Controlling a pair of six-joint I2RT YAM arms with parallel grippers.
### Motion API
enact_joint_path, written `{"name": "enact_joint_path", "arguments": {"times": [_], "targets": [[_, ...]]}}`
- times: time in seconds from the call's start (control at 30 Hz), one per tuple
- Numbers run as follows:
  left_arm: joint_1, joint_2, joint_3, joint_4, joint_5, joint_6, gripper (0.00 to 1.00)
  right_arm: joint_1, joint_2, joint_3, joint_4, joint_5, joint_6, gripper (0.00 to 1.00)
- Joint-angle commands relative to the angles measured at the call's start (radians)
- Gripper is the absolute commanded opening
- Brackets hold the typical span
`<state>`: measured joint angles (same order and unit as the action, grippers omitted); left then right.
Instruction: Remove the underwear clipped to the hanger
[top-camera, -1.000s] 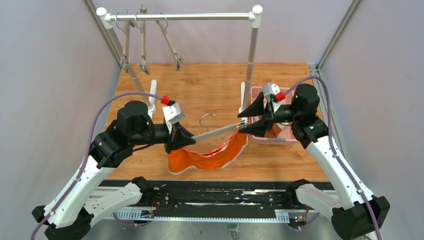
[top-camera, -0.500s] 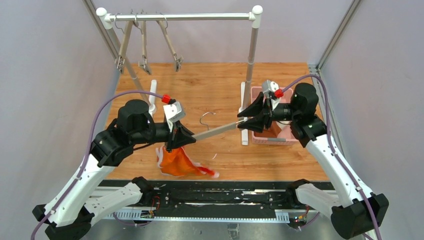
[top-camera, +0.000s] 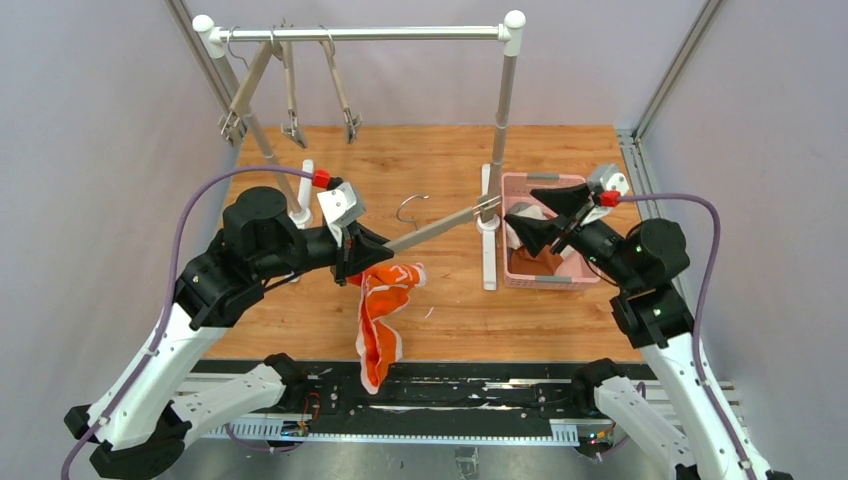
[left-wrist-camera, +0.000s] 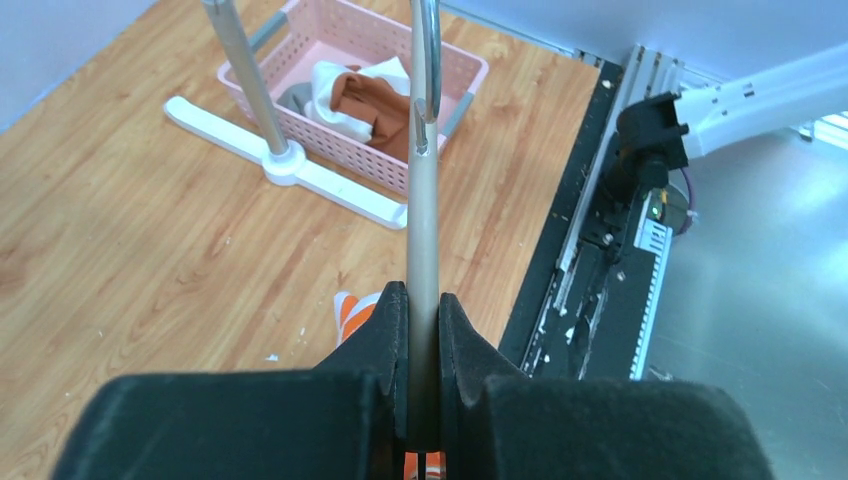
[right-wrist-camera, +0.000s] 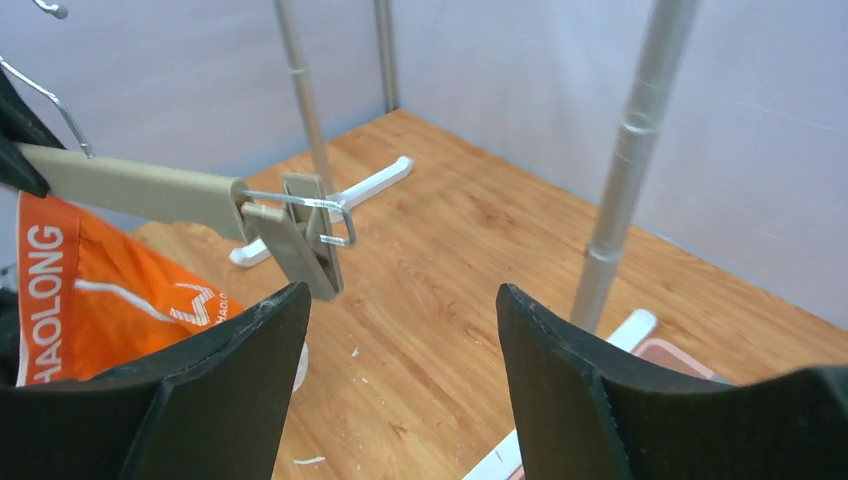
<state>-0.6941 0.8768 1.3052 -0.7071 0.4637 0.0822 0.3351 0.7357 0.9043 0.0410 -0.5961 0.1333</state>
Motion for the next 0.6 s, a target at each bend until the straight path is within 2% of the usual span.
{"name": "enact_joint_path", "arguments": {"times": [0.0,0.1,0.2,0.33,0.47,0.57], "targets": [[0.002,-0.033,-0.043,0.159,-0.064,-0.044,0.0,-0.011,-0.097,-0.096,0.091,0.277,0.147,0.69],[0.002,-0.051,-0.09,0.253,-0.079,-0.085,0.0,-0.011,-0.133,-0.159,0.178,0.258,0.218,0.69],[0.002,-0.068,-0.147,0.385,-0.062,-0.144,0.0,-0.011,-0.106,-0.206,0.312,0.169,0.327,0.69],[0.002,-0.075,-0.239,0.582,-0.043,-0.246,0.0,-0.011,-0.025,-0.263,0.602,0.049,0.487,0.67],[0.002,-0.052,-0.3,0.737,-0.047,-0.325,0.0,-0.009,0.081,-0.298,0.967,-0.043,0.636,0.62],[0.002,-0.031,-0.341,0.84,-0.047,-0.382,0.0,-0.006,0.167,-0.301,1.171,-0.075,0.731,0.62]]}}
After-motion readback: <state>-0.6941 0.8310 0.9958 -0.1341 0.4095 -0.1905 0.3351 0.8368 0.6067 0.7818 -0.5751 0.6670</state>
